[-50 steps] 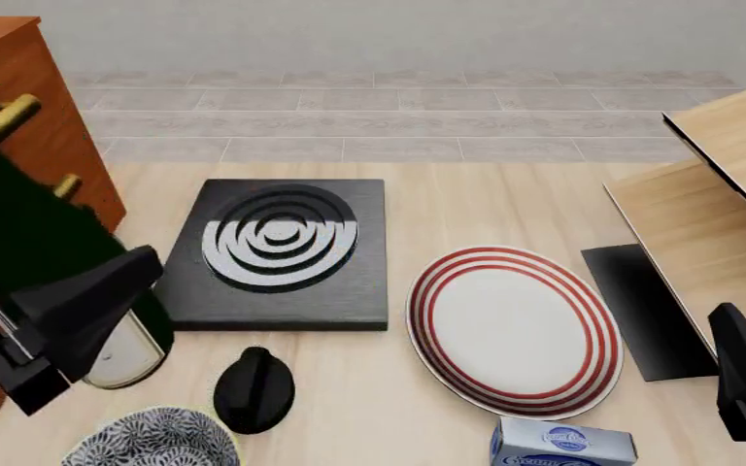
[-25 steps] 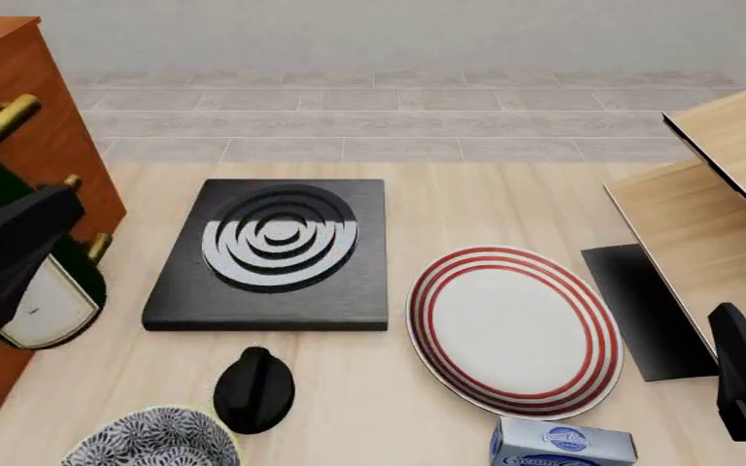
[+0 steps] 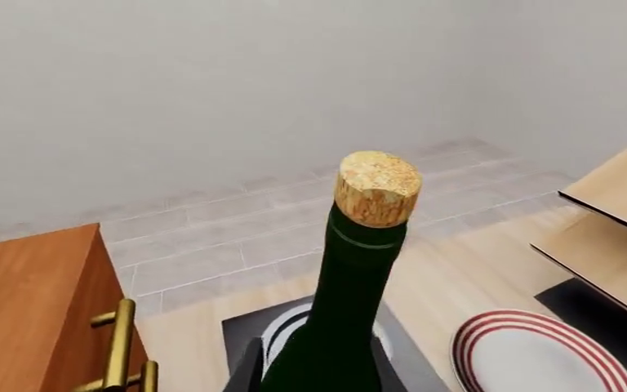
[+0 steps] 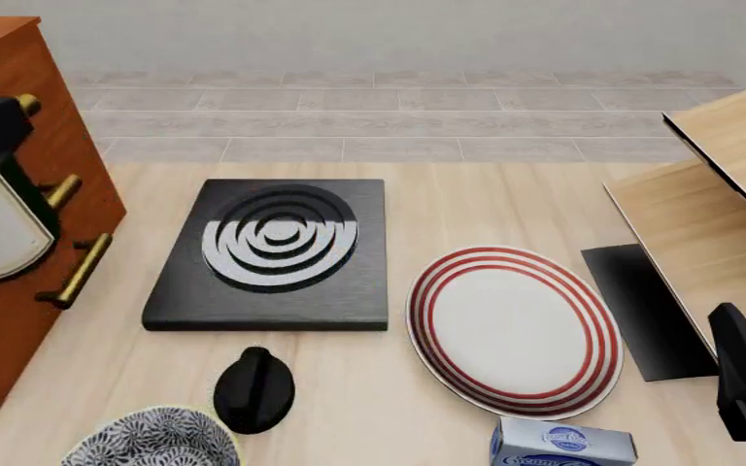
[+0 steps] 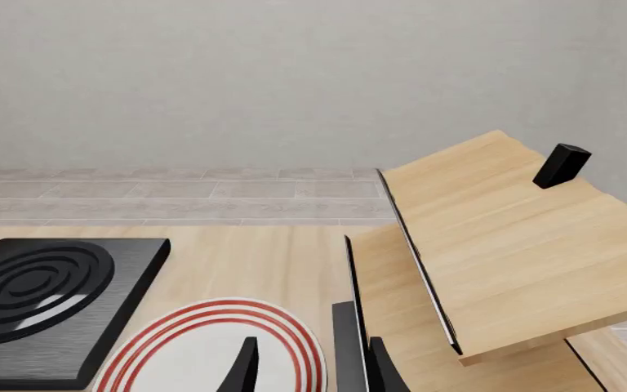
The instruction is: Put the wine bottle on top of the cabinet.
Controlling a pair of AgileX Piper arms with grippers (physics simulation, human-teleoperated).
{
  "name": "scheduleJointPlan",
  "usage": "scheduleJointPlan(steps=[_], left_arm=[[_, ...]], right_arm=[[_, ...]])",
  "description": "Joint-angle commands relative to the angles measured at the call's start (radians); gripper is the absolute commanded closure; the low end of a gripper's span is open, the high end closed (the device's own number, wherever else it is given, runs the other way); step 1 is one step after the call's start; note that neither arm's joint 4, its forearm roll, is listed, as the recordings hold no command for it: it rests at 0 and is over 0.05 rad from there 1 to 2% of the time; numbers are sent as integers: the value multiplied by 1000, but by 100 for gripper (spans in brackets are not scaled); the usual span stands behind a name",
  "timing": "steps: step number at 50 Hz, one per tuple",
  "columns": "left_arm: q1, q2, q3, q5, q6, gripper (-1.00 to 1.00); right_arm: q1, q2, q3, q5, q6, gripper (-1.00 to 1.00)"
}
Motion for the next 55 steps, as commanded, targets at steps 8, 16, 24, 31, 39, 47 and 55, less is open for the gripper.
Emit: scheduleJointPlan(steps=[8,16,24,31,39,47,55], left_arm=[[91,104,-107,-36,50,100],[119,174,-171,-35,69,100],[135,233,-233,-42,74,100],[144,304,-292,-50,72,100],[155,365,-352,-35,93,100],[182,413,-402,-15,85,100],[227,456,-467,18,87,100]], right_arm=[[0,0,0,0,0,-100],[0,0,0,0,0,-100],[0,0,0,0,0,-100],[0,0,0,0,0,-100],[0,0,0,0,0,-100],[0,0,0,0,0,-100],[0,0,0,0,0,-100]])
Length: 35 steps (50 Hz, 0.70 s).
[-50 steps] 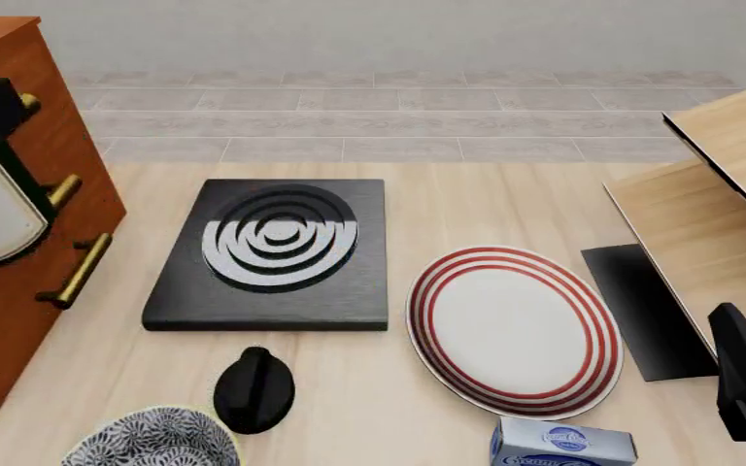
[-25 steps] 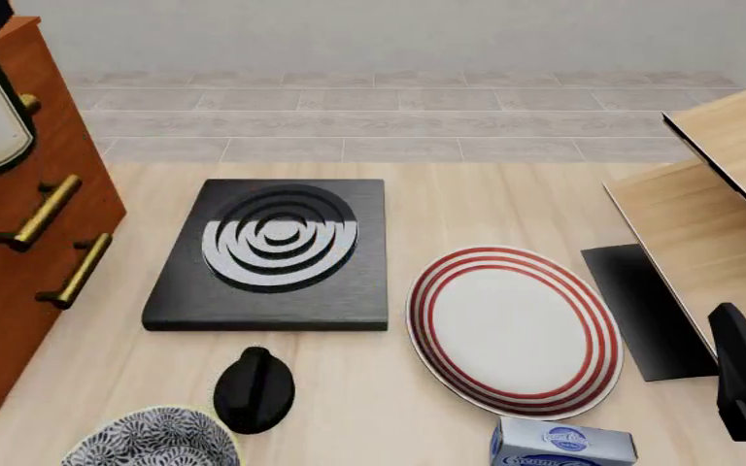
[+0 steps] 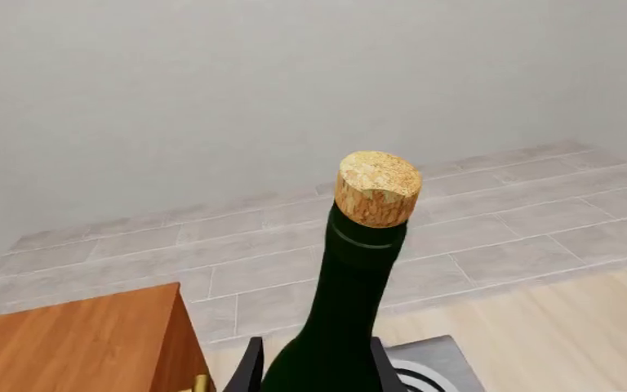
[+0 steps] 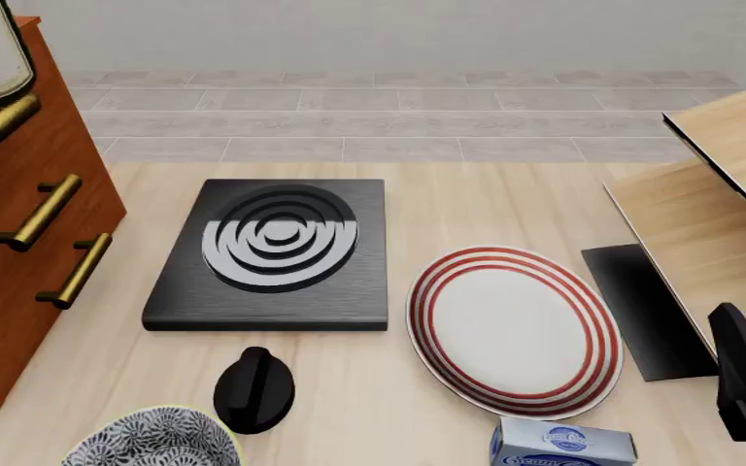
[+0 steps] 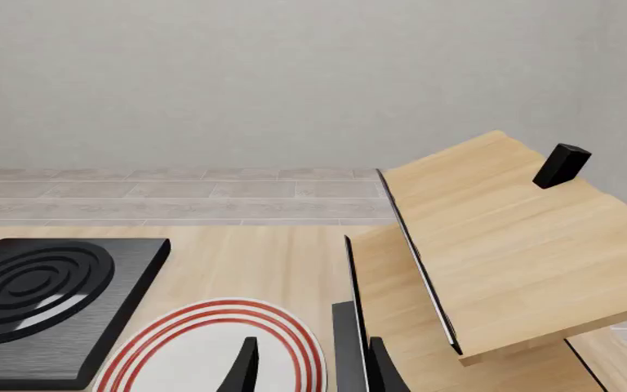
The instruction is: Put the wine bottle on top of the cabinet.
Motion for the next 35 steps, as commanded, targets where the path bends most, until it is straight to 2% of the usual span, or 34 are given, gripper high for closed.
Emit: scheduleJointPlan(steps=[1,4,23,35], left_arm=[[45,60,-84,26,26,100],[87,94,-110,29,12,100],[189,177,-187,48,42,100],[252,213,-222,41,35,100]], right_arm=[[0,0,0,0,0,-100],[0,0,0,0,0,-100],[0,0,0,0,0,-100],[0,0,0,0,0,-100]])
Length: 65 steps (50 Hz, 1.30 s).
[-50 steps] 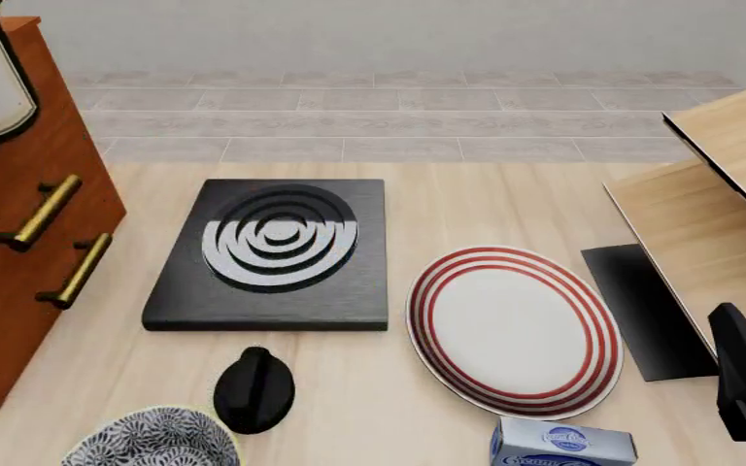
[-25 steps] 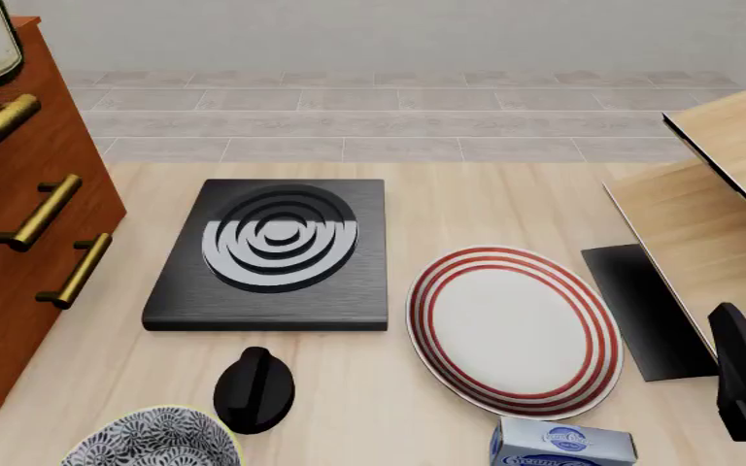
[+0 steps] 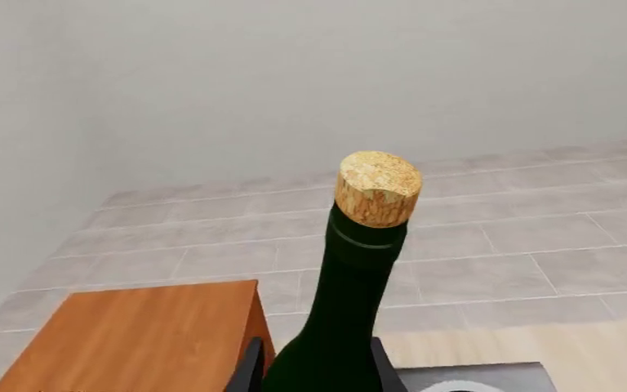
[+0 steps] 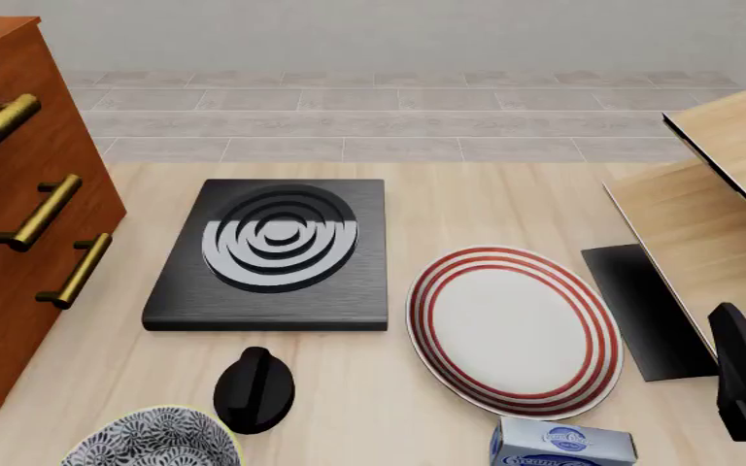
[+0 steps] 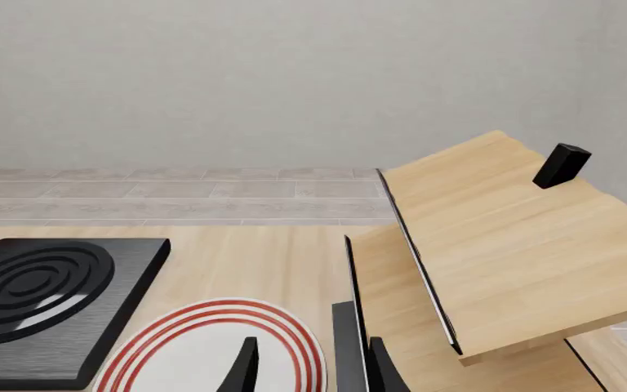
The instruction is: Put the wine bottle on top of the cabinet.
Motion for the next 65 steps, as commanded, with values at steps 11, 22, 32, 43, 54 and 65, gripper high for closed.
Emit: scheduleJointPlan(steps=[11,22,32,43,54,65], left_arm=[[116,47,-80,13,19,100],[151,46,-104,34,25,100],[184,46,-121,51,31,100],[226,40,-133,66,34,100],[270,28,-133,78,45,100],[314,22,-113,69,49,100]], right_arm=[[0,0,0,0,0,-100],[0,0,0,0,0,-100],[0,0,0,0,0,-100],[0,0,0,0,0,-100],[0,0,0,0,0,-100],[0,0,0,0,0,-100]])
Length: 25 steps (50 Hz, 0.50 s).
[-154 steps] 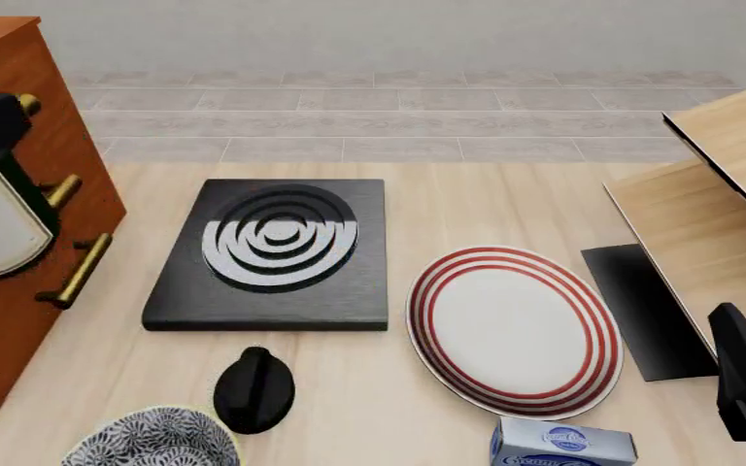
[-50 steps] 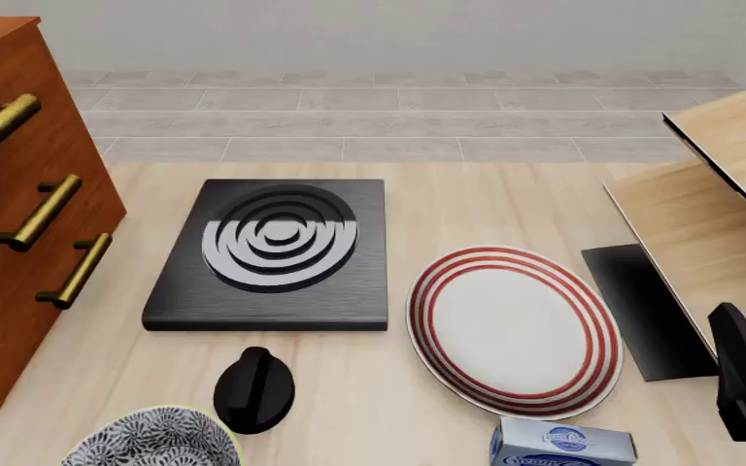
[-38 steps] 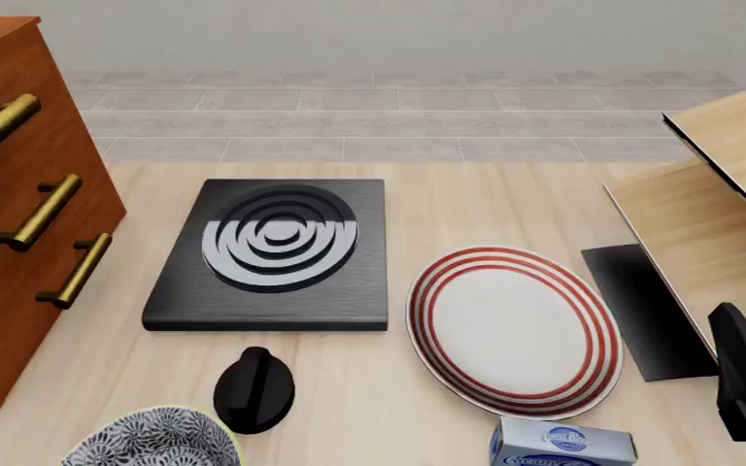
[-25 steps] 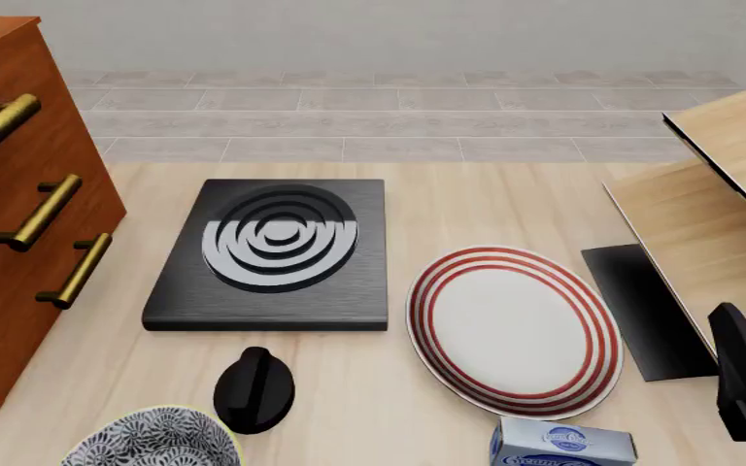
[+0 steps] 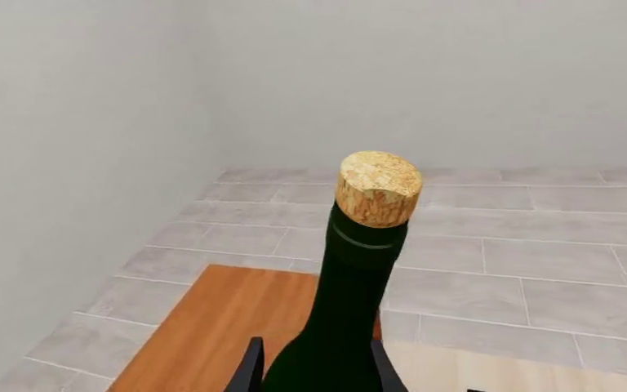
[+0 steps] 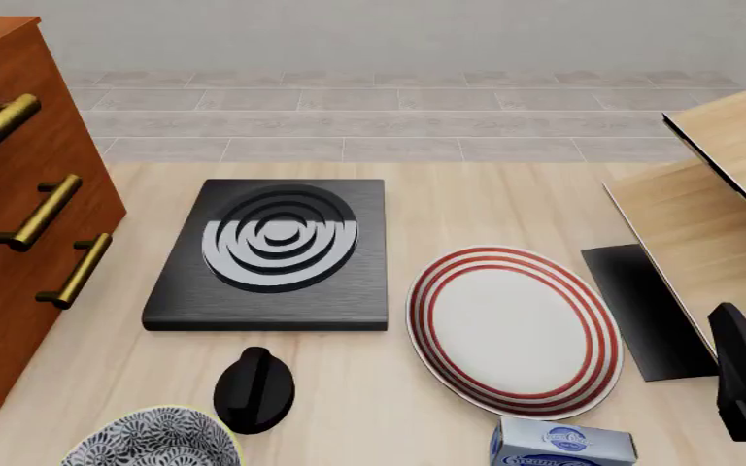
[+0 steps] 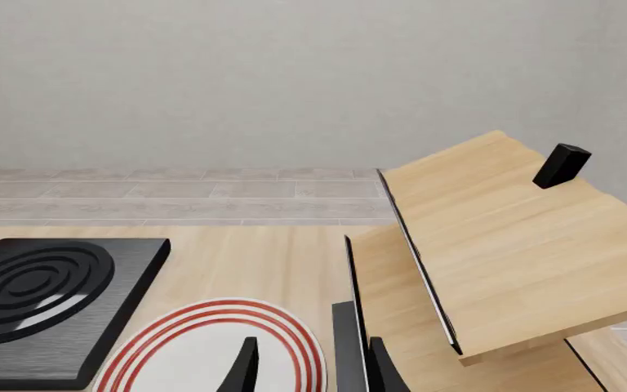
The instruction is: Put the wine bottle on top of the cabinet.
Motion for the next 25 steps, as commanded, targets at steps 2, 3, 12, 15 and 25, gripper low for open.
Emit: scheduleJointPlan(steps=[2,3,12,15,25], left_arm=[[48,-14,12,-8,22,100],[48,-14,12,-8,22,100],[82,-12,54,-44,20,100],[92,-13,73,-57,17,100],[130,-1,122,-105,11,100]], right_arm=[[0,0,0,0,0,-100],[0,0,0,0,0,-100],[0,0,0,0,0,-100],[0,0,0,0,0,-100],[0,0,0,0,0,-100]])
